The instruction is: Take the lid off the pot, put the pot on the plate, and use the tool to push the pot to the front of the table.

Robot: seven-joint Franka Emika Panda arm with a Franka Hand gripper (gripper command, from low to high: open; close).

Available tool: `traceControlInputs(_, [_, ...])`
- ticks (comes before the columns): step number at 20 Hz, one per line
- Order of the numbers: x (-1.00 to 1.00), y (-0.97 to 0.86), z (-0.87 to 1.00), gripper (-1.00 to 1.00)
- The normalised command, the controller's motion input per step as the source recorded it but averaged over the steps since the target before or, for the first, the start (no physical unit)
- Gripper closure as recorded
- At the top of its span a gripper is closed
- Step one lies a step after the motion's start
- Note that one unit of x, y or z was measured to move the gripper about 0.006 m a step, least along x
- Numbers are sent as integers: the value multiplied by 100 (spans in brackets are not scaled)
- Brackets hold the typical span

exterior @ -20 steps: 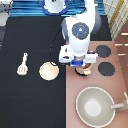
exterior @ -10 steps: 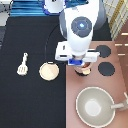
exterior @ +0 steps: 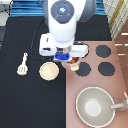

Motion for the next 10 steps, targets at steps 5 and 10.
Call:
traceControlInputs(5, [-18, -100, -2, 100])
traceControlInputs(10, [-28, -88, -62, 100])
